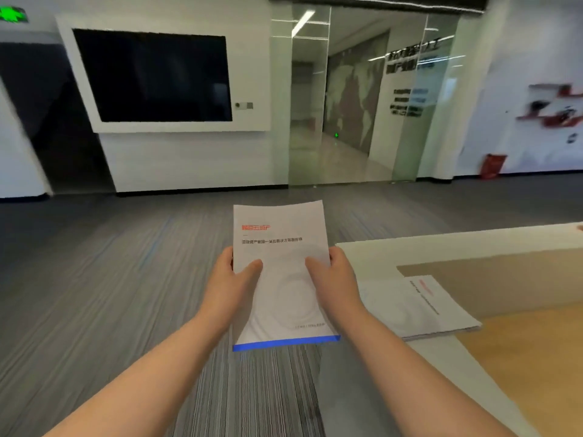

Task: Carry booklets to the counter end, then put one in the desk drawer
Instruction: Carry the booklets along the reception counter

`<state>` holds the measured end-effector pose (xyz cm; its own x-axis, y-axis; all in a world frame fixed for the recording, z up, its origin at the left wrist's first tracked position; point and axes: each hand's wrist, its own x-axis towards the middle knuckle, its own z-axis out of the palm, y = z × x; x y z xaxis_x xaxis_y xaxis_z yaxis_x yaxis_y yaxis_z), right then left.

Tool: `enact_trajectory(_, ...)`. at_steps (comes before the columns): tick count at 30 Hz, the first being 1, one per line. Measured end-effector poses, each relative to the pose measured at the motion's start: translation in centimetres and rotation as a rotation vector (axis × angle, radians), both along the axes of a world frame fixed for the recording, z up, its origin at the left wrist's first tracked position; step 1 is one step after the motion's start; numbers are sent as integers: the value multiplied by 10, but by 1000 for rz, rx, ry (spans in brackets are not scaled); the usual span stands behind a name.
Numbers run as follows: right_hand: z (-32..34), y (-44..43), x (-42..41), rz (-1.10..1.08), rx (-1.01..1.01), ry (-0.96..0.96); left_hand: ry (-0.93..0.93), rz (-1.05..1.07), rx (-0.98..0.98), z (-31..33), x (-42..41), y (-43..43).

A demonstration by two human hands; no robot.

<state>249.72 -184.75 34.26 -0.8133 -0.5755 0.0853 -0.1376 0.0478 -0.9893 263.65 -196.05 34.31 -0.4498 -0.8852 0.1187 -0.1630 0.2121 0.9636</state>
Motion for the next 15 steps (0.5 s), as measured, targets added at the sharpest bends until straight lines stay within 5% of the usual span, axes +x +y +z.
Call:
enact_trajectory(9, 4, -43, -30, -392, 41, 24, 4, -389, -27, -6, -91, -95)
enact_trajectory(15, 16, -13, -35, -664, 61, 17, -16, -658, -3, -1, -147, -75)
